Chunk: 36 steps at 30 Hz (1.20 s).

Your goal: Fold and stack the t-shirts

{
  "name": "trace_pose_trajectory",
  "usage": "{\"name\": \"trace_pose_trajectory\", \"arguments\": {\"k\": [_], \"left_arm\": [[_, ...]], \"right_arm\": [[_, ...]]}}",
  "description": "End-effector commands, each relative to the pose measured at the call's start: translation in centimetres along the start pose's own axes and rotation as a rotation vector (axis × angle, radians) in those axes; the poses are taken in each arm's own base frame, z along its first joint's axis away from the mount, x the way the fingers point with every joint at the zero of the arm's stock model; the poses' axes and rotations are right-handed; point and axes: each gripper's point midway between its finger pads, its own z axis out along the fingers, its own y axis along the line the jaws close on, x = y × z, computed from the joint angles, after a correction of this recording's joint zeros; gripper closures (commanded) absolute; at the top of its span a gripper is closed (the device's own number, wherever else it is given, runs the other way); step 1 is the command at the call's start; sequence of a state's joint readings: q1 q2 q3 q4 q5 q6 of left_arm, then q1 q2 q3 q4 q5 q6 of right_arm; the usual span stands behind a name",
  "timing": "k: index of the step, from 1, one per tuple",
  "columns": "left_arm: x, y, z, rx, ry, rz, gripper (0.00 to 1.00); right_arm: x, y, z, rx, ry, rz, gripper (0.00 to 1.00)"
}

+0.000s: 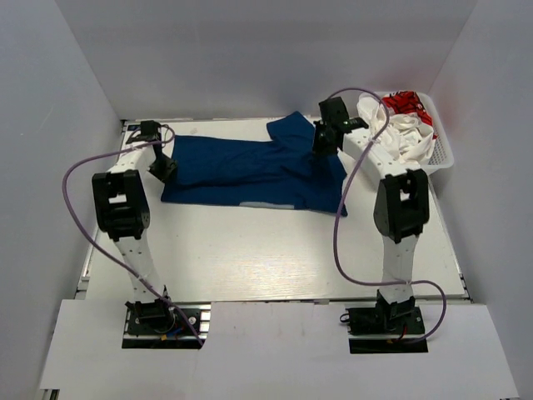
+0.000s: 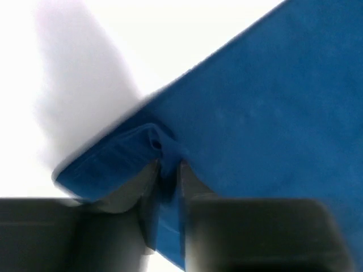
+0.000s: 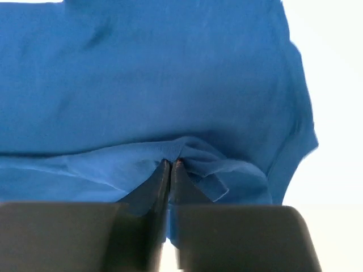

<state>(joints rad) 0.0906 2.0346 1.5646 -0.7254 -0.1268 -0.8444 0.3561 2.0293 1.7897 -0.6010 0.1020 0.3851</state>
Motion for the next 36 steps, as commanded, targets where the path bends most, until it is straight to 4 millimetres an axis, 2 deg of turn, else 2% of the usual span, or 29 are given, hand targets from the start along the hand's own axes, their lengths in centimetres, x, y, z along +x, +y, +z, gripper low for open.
{"name": "trace_pose_trajectory", "arguments": {"k": [1, 2, 3, 4, 6, 7, 8, 9, 10, 11, 12, 13, 14, 15, 16, 19, 20, 22, 23, 24, 25, 26, 27, 29, 30, 32, 33, 34, 36], "left_arm": [[-2.9, -0.7, 0.5, -0.010, -0.031, 0.021, 0.43], [-2.4, -0.4, 1.7, -0.043, 0.000, 0.027, 0.09], [-3.4, -1.0, 1.2, -0.037, -0.020, 0.038, 0.00], [-3.4, -0.6, 1.2, -0.056, -0.023, 0.054, 0.00], [-4.4, -0.5, -0.6, -0.046, -0.074, 0.067, 0.00], [-5.1, -0.6, -1.3, -0.037, -0.113, 0.061, 0.00], [-5.3, -0.6, -2.2, -0.022, -0.129, 0.071, 0.00], [-5.3, 0.0, -2.7, -0.027, -0.144, 0.080, 0.00], [-5.8, -0.3, -4.7, 0.001, -0.173, 0.073, 0.00], [-6.3, -0.5, -5.5, 0.024, -0.200, 0.096, 0.00], [-5.7, -0.4, -5.8, 0.025, -0.196, 0.120, 0.00], [-6.2, -1.0, -7.0, 0.058, -0.217, 0.114, 0.00], [-5.6, -1.4, -7.2, 0.073, -0.213, 0.155, 0.00], [-4.9, -1.0, -6.8, 0.068, -0.191, 0.173, 0.00], [-4.3, -1.7, -7.0, 0.115, -0.166, 0.176, 0.00], [-2.1, -2.0, -5.7, 0.166, -0.106, 0.213, 0.00], [-1.1, -1.5, -5.0, 0.164, -0.076, 0.217, 0.00], [0.4, -1.9, -4.0, 0.196, -0.036, 0.230, 0.00], [1.3, -1.3, -3.0, 0.189, -0.008, 0.232, 0.00], [1.3, -1.5, -2.8, 0.198, -0.018, 0.232, 0.00], [2.2, -1.6, -2.2, 0.202, 0.003, 0.243, 0.00], [3.0, -1.1, -1.5, 0.192, 0.031, 0.245, 0.00], [3.0, -1.9, -1.6, 0.212, 0.016, 0.253, 0.00], [3.8, -0.9, -0.1, 0.173, 0.040, 0.255, 0.00], [4.0, -0.8, 0.2, 0.155, 0.035, 0.265, 0.00], [4.3, 0.0, 0.8, 0.112, 0.048, 0.268, 0.00], [4.3, 1.1, 1.6, 0.060, 0.045, 0.280, 0.00], [4.3, 1.7, 1.4, 0.025, 0.049, 0.283, 0.00], [4.4, 2.5, 1.9, -0.014, 0.047, 0.276, 0.00]], "right_arm": [[-2.4, -2.2, 2.8, 0.016, -0.014, -0.079, 0.54], [-4.3, -0.7, 2.9, -0.058, -0.044, -0.105, 0.20], [-4.5, -0.6, 2.9, -0.067, -0.039, -0.111, 0.10], [-5.4, 0.1, 2.7, -0.105, -0.054, -0.130, 0.10], [-5.5, 0.5, 2.4, -0.121, -0.059, -0.165, 0.10], [-5.6, 0.7, 1.0, -0.127, -0.073, -0.171, 0.10], [-4.4, 0.4, 1.2, -0.124, -0.052, -0.177, 0.10], [-2.2, -0.3, 1.7, -0.118, -0.005, -0.175, 0.10], [-3.5, 0.2, -0.6, -0.138, -0.068, -0.173, 0.10], [-2.9, 0.0, -1.0, -0.139, -0.065, -0.170, 0.10], [1.1, -1.6, 0.2, -0.109, 0.025, -0.147, 0.10], [0.4, -1.5, -1.5, -0.109, -0.021, -0.142, 0.10], [1.0, -1.8, -1.8, -0.101, -0.015, -0.128, 0.10], [4.7, -3.1, -0.8, -0.073, 0.066, -0.122, 0.10], [4.5, -3.1, -1.8, -0.081, 0.046, -0.110, 0.10], [8.9, -4.8, -1.2, -0.037, 0.137, -0.083, 0.10], [9.7, -5.2, -1.2, -0.023, 0.162, -0.073, 0.10], [12.0, -5.9, -1.0, -0.007, 0.213, -0.064, 0.10], [12.3, -6.8, -0.8, 0.038, 0.211, -0.062, 0.10], [12.7, -7.3, -0.8, 0.059, 0.214, -0.055, 0.10], [13.9, -7.9, -0.8, 0.080, 0.234, -0.042, 0.10], [13.9, -8.4, -0.7, 0.108, 0.224, -0.037, 0.12], [14.1, -8.7, -0.8, 0.112, 0.217, -0.027, 0.17], [13.9, -8.5, -0.9, 0.100, 0.192, -0.015, 0.33], [13.4, -8.2, -1.2, 0.086, 0.170, -0.013, 0.58], [13.0, -7.9, -2.2, 0.074, 0.134, 0.003, 0.89], [12.2, -7.6, -2.7, 0.052, 0.096, 0.004, 1.00], [11.4, -7.4, -3.7, 0.043, 0.058, 0.005, 1.00], [12.1, -7.9, -4.6, 0.061, 0.056, 0.003, 1.00]]}}
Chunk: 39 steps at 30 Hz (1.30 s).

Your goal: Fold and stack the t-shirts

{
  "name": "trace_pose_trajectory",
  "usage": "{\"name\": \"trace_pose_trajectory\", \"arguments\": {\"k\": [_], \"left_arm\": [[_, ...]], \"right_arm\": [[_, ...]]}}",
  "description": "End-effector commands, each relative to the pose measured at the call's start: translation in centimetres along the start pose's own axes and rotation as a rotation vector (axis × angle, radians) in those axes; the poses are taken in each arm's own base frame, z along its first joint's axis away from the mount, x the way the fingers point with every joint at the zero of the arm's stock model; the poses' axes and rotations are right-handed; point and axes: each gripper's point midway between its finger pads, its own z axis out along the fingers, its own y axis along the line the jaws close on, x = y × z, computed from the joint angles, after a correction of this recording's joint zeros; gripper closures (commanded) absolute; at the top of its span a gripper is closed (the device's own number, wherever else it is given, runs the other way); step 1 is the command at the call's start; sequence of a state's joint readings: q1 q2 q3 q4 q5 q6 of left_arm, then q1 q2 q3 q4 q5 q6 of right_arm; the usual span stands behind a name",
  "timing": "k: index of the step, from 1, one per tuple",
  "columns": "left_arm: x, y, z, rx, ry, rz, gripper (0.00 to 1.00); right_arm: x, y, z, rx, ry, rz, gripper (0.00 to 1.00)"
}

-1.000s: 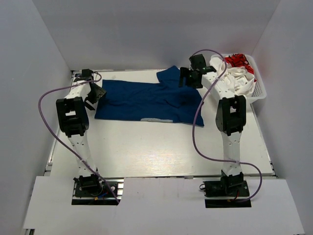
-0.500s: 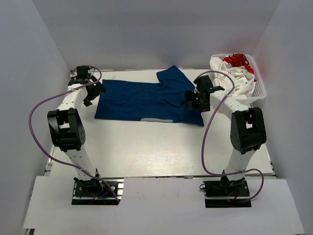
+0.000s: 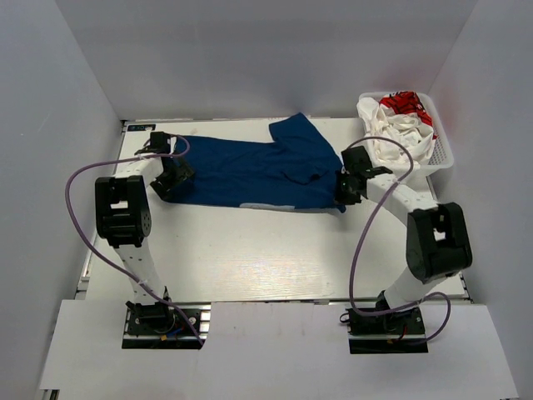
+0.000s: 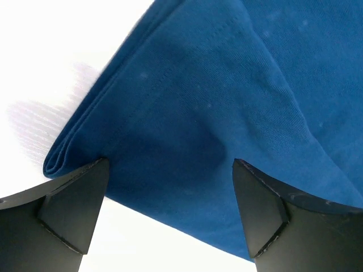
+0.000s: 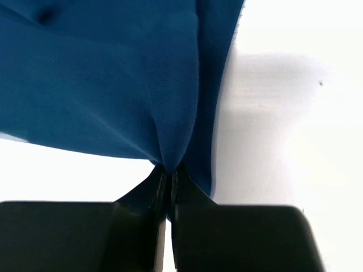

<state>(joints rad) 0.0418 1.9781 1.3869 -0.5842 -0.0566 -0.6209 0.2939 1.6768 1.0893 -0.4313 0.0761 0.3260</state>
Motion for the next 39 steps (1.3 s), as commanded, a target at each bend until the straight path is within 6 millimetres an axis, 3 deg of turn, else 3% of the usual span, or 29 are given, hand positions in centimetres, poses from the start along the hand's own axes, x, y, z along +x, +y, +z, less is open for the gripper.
{"name": "trace_pose_trajectory", "arguments": {"k": [1, 3, 5, 7, 8, 9, 12, 14, 16, 17, 18, 19, 20, 21, 23, 24, 25, 26, 28, 29, 30, 31, 33, 37, 38, 39], "left_arm": [[1.1, 2.4, 1.2, -0.115, 0.028, 0.010, 0.00], [1.8, 3.1, 1.4, -0.135, 0.040, 0.013, 0.00], [2.2, 3.6, 1.3, -0.159, 0.054, 0.007, 0.00], [2.6, 4.3, 1.1, -0.188, 0.069, 0.011, 0.00], [2.2, 4.3, 0.7, -0.194, 0.051, 0.011, 0.00], [2.4, 4.7, 0.4, -0.209, 0.054, 0.013, 0.00], [3.5, 5.3, -0.4, -0.216, 0.078, 0.006, 0.00], [4.7, 5.5, -0.9, -0.198, 0.105, 0.005, 0.00], [7.6, 7.4, -1.8, -0.238, 0.179, 0.000, 0.00], [7.6, 7.5, -3.1, -0.237, 0.141, -0.062, 0.00], [10.0, 8.9, -3.6, -0.255, 0.189, -0.069, 0.00], [10.7, 9.3, -4.4, -0.260, 0.190, -0.089, 0.00], [11.1, 9.4, -5.2, -0.245, 0.182, -0.114, 0.00], [11.6, 9.8, -7.0, -0.224, 0.155, -0.132, 0.00], [11.8, 10.3, -9.1, -0.225, 0.117, -0.171, 0.00], [11.4, 10.6, -11.1, -0.207, 0.069, -0.174, 0.00], [11.0, 11.6, -11.8, -0.246, 0.019, -0.190, 0.00], [10.6, 12.2, -12.6, -0.262, -0.019, -0.198, 0.00], [9.4, 13.2, -14.5, -0.315, -0.094, -0.242, 0.00], [8.2, 12.4, -15.5, -0.276, -0.136, -0.254, 0.00], [7.8, 12.3, -16.0, -0.273, -0.153, -0.256, 0.00], [7.0, 11.8, -16.4, -0.253, -0.175, -0.263, 0.00], [6.3, 11.0, -16.7, -0.210, -0.195, -0.263, 0.00], [5.7, 10.4, -16.8, -0.198, -0.195, -0.265, 0.00], [5.2, 10.0, -17.0, -0.183, -0.211, -0.269, 0.00], [4.9, 9.8, -17.0, -0.175, -0.219, -0.263, 0.00]], "right_arm": [[-1.8, 0.0, -2.5, -0.009, -0.109, 0.013, 1.00], [-0.4, -0.6, -3.0, 0.004, -0.085, -0.009, 1.00], [2.6, -1.4, -2.6, 0.006, -0.026, -0.028, 1.00], [5.7, -2.5, -2.0, 0.036, 0.043, -0.003, 0.86], [6.6, -3.2, -1.9, 0.059, 0.059, 0.011, 0.86], [9.0, -3.9, -1.5, 0.083, 0.110, 0.023, 0.86], [11.0, -5.1, -1.5, 0.131, 0.153, 0.044, 0.75], [10.8, -5.5, -2.2, 0.149, 0.154, 0.044, 0.77], [10.0, -5.3, -3.1, 0.143, 0.132, 0.034, 0.77], [9.5, -5.2, -3.9, 0.141, 0.119, 0.029, 0.71], [9.5, -5.9, -4.6, 0.179, 0.120, 0.020, 0.69], [8.7, -6.0, -5.7, 0.189, 0.081, 0.019, 0.64], [9.1, -6.5, -6.5, 0.219, 0.091, 0.038, 0.46], [8.7, -6.5, -6.8, 0.218, 0.069, 0.039, 0.36], [6.7, -4.1, -8.5, 0.082, -0.007, 0.011, 0.10], [6.2, -3.4, -8.9, 0.047, -0.027, 0.000, 0.10], [4.7, -2.3, -10.0, -0.007, -0.086, -0.022, 0.10], [4.1, 0.0, -10.4, -0.140, -0.102, -0.046, 0.10], [2.4, 2.0, -10.6, -0.237, -0.170, -0.088, 0.10], [3.0, 4.2, -10.8, -0.360, -0.149, -0.124, 0.10], [2.4, 5.3, -10.7, -0.414, -0.179, -0.145, 0.10], [2.7, 7.6, -10.4, -0.520, -0.163, -0.182, 0.10], [1.7, 9.0, -9.8, -0.565, -0.190, -0.200, 0.10], [2.1, 10.9, -5.9, -0.568, -0.087, -0.217, 0.10], [1.5, 11.8, -5.8, -0.582, -0.099, -0.225, 0.10], [1.9, 12.1, -4.1, -0.573, -0.063, -0.217, 0.10]]}}
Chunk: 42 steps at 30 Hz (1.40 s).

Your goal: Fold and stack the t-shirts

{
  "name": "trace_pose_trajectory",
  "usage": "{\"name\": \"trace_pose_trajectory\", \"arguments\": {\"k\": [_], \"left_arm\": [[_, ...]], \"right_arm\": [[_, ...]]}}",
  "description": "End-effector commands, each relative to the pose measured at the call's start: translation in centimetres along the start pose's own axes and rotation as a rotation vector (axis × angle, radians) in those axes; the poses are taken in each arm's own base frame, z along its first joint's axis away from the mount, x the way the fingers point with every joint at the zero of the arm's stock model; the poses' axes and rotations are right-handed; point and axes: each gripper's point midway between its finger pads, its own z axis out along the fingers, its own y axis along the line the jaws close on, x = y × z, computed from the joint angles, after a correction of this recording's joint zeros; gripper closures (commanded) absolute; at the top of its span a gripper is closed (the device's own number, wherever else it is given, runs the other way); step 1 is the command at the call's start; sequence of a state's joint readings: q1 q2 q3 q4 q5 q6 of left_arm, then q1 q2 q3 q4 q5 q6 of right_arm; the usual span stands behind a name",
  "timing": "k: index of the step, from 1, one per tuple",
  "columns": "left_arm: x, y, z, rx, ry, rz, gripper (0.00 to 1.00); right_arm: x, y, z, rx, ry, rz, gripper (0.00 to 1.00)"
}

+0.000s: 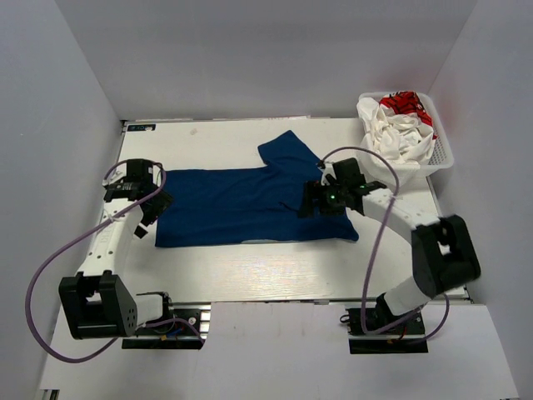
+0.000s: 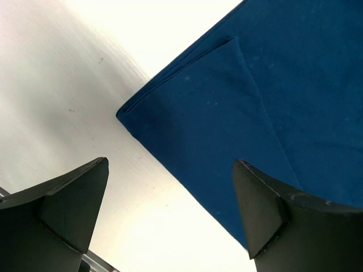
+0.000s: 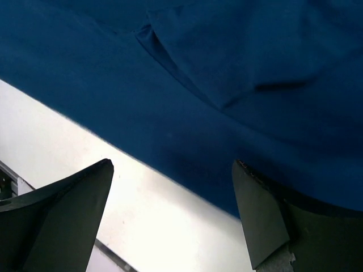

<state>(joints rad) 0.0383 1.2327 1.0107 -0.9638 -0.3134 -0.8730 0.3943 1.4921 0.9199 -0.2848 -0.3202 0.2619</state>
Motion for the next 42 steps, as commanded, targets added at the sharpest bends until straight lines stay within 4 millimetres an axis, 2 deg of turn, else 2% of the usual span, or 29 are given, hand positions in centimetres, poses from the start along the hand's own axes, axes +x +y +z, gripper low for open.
{"name": "trace_pose_trajectory", "arguments": {"k": [1, 2, 3, 4, 5, 6, 9, 12, 15, 16, 17, 20, 22, 24, 26, 27, 28, 29, 30, 31, 32, 33, 34, 36, 37, 38, 39, 42], "left_arm": [[-1.4, -0.8, -0.4, 0.014, -0.040, -0.020, 0.00], [-1.4, -0.8, -0.4, 0.014, -0.040, -0.020, 0.00], [-1.6, -1.0, -0.4, 0.022, -0.046, -0.023, 0.00], [-1.2, -0.7, 0.1, 0.006, -0.033, -0.016, 0.00], [-1.0, -0.8, 0.1, 0.012, -0.024, -0.015, 0.00], [-0.9, -0.8, 0.4, 0.003, -0.017, -0.012, 0.00], [-0.3, -0.5, 1.2, -0.022, 0.005, 0.008, 0.00], [-0.5, -0.7, 1.2, -0.022, 0.005, 0.009, 0.00], [-0.2, -0.7, 1.4, -0.017, 0.013, 0.009, 0.00], [-0.2, -0.7, 1.4, -0.017, 0.013, 0.009, 0.00], [-0.1, -0.8, 1.4, -0.012, 0.020, 0.009, 0.00], [-0.4, -1.1, 1.1, -0.003, 0.012, 0.005, 0.00], [-0.8, -1.5, 0.9, 0.008, 0.003, 0.000, 0.00], [-1.3, -1.6, 0.6, 0.011, -0.012, 0.006, 0.00], [-2.0, -2.2, 0.2, 0.029, -0.027, -0.002, 0.00], [-2.0, -2.2, 0.2, 0.029, -0.027, -0.002, 0.00], [-2.0, -2.2, 0.2, 0.029, -0.027, -0.002, 0.00], [-2.0, -2.2, 0.2, 0.029, -0.027, -0.002, 0.00], [-2.0, -2.2, 0.2, 0.029, -0.027, -0.002, 0.00], [-2.2, -2.4, 0.2, 0.038, -0.034, -0.005, 0.00], [-2.0, -2.5, 0.1, 0.046, -0.026, 0.004, 0.00], [-2.0, -2.6, 0.3, 0.049, -0.028, 0.003, 0.00], [-1.9, -2.9, 0.3, 0.065, -0.024, 0.000, 0.00], [-1.8, -3.0, 0.3, 0.072, -0.016, 0.010, 0.00], [-1.8, -3.0, 0.3, 0.072, -0.016, 0.010, 0.00], [-1.8, -3.0, 0.3, 0.072, -0.016, 0.010, 0.00], [-1.5, -2.7, 0.5, 0.064, -0.009, 0.013, 0.00], [-1.0, -2.6, 0.7, 0.069, 0.001, 0.014, 0.00]], "right_arm": [[-3.3, 2.1, 2.1, -0.087, -0.055, -0.048, 0.10], [-3.3, 1.7, 2.6, -0.064, -0.049, -0.047, 0.10], [-4.3, 1.7, 2.8, -0.049, -0.061, -0.046, 0.10], [-3.8, 0.5, 4.1, 0.007, -0.038, -0.012, 0.10], [-3.9, -0.4, 4.4, 0.052, -0.048, -0.001, 0.10], [-3.0, -1.0, 5.3, 0.064, -0.025, 0.008, 0.10], [-3.3, -1.4, 7.0, 0.058, -0.012, 0.012, 0.10], [-5.2, -0.9, 8.0, 0.037, -0.039, -0.011, 0.10], [-8.9, 0.7, 8.2, -0.005, -0.127, -0.051, 0.10], [-9.1, 0.7, 8.9, -0.010, -0.129, -0.052, 0.10], [-11.5, 1.6, 8.8, -0.033, -0.190, -0.057, 0.10], [-15.5, 3.4, 9.0, -0.087, -0.304, -0.046, 0.10], [-17.3, 3.5, 9.9, -0.104, -0.342, -0.021, 0.10], [-20.2, 4.6, 9.9, -0.116, -0.382, -0.027, 0.10], [-19.9, 3.9, 10.6, -0.076, -0.337, -0.007, 0.10], [-21.7, 4.2, 9.8, -0.062, -0.376, -0.021, 0.10], [-20.3, 3.2, 9.9, -0.002, -0.316, 0.006, 0.10], [-20.0, 2.9, 9.8, 0.017, -0.306, 0.009, 0.10], [-19.6, 2.7, 9.0, 0.034, -0.306, -0.004, 0.10], [-19.2, 1.7, 8.6, 0.086, -0.307, -0.001, 0.10], [-17.9, 0.9, 8.7, 0.112, -0.279, 0.003, 0.10], [-17.9, 1.5, 7.1, 0.114, -0.290, 0.000, 0.10], [-15.5, -0.2, 7.4, 0.173, -0.244, 0.012, 0.10], [-14.3, -0.1, 5.7, 0.190, -0.229, 0.008, 0.10], [-11.2, -1.1, 6.3, 0.202, -0.159, 0.024, 0.10], [-10.4, -0.7, 5.8, 0.188, -0.143, 0.019, 0.10], [-7.9, -1.1, 5.7, 0.191, -0.098, 0.028, 0.10], [-5.9, -0.4, 5.9, 0.148, -0.055, 0.015, 0.10]]}}
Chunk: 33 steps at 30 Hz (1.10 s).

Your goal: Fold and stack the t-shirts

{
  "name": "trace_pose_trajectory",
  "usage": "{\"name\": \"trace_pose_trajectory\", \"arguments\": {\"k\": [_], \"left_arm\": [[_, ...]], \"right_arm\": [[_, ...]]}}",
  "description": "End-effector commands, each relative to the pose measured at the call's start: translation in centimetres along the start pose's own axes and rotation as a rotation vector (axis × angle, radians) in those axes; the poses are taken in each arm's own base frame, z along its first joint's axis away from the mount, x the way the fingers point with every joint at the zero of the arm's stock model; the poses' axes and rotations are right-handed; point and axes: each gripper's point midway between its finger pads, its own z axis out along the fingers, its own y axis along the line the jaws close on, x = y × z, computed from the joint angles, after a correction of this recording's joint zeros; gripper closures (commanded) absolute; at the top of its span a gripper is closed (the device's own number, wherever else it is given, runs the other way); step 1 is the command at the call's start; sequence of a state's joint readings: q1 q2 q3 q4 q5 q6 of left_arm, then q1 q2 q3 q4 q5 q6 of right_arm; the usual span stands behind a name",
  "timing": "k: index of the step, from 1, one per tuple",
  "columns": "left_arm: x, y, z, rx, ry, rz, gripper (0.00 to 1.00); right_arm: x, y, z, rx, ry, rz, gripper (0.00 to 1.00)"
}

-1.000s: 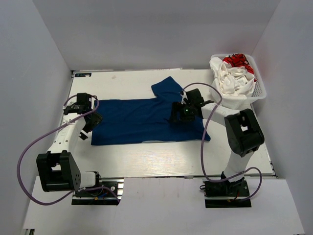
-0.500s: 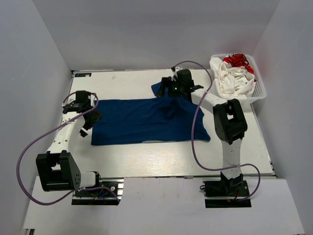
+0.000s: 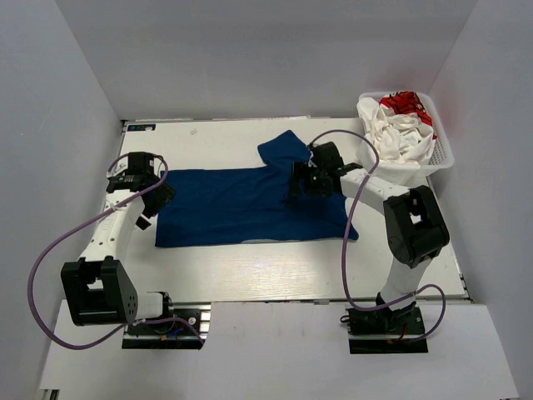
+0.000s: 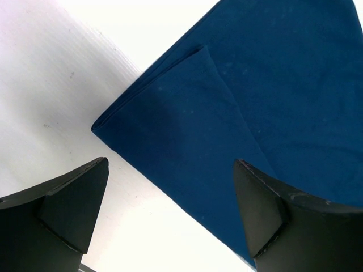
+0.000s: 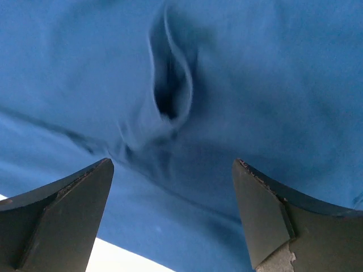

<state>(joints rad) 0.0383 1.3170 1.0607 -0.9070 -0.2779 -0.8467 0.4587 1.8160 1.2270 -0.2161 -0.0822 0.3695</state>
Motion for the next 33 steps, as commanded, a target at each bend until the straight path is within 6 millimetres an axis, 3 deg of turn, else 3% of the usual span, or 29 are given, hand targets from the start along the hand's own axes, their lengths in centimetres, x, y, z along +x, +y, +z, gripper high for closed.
{"name": "trace_pose_trajectory", "arguments": {"k": [1, 7, 8, 10, 11, 12, 14, 16, 17, 18, 23, 25, 27, 28, 31, 32, 33], "left_arm": [[-0.1, -0.3, -0.3, 0.036, -0.006, -0.005, 0.00], [0.0, -0.2, -0.9, 0.058, -0.010, -0.001, 0.00], [-0.1, -0.3, -1.1, 0.065, -0.016, -0.003, 0.00], [0.0, -0.1, -1.4, 0.066, -0.017, -0.003, 0.00], [0.2, -0.3, -1.4, 0.076, -0.005, -0.003, 0.00], [0.3, -0.1, -1.5, 0.078, -0.006, -0.003, 0.00], [0.3, -0.1, -1.5, 0.078, -0.006, -0.003, 0.00], [0.2, 0.0, -1.5, 0.071, -0.013, -0.004, 0.00], [-0.1, -0.2, -1.7, 0.078, -0.019, 0.005, 0.00], [0.1, 0.0, -1.7, 0.071, -0.014, 0.007, 0.00], [-0.3, -0.6, -1.3, 0.080, -0.021, 0.004, 0.00], [-0.7, -1.5, -0.8, 0.097, -0.023, 0.010, 0.00], [-0.6, -2.4, -0.4, 0.130, -0.011, 0.020, 0.00], [-0.1, -2.4, 0.4, 0.122, 0.010, 0.039, 0.00], [1.2, -3.4, 2.0, 0.176, 0.053, 0.062, 0.00], [1.9, -3.8, 2.7, 0.199, 0.079, 0.076, 0.00], [1.8, -4.8, 3.2, 0.244, 0.065, 0.070, 0.00]], "right_arm": [[2.0, 1.5, -0.7, -0.053, 0.037, -0.045, 0.10], [2.0, 6.2, 3.4, -0.178, 0.095, -0.066, 0.10], [-0.7, 8.0, 4.0, -0.213, 0.053, -0.076, 0.10], [-1.3, 9.7, 5.2, -0.238, 0.049, -0.083, 0.10], [-4.6, 11.5, 5.1, -0.263, -0.022, -0.090, 0.10], [-4.9, 11.0, 6.3, -0.214, -0.030, -0.078, 0.10], [-7.8, 12.2, 6.4, -0.200, -0.078, -0.072, 0.10], [-8.8, 12.3, 6.7, -0.195, -0.092, -0.062, 0.10], [-8.6, 11.8, 6.9, -0.167, -0.080, -0.060, 0.10], [-9.8, 11.8, 6.4, -0.146, -0.110, -0.060, 0.10], [-9.5, 10.4, 5.7, -0.098, -0.128, -0.073, 0.10], [-10.2, 8.7, 5.2, -0.030, -0.154, -0.077, 0.10], [-9.5, 7.2, 4.5, 0.034, -0.117, -0.071, 0.10], [-7.3, 5.3, 4.7, 0.087, -0.065, -0.056, 0.10], [-7.4, 3.1, 2.0, 0.122, -0.120, 0.000, 0.10], [-3.7, 1.3, 2.3, 0.131, -0.078, 0.029, 0.10], [-3.0, 0.2, 2.0, 0.135, -0.070, 0.050, 0.10]]}}
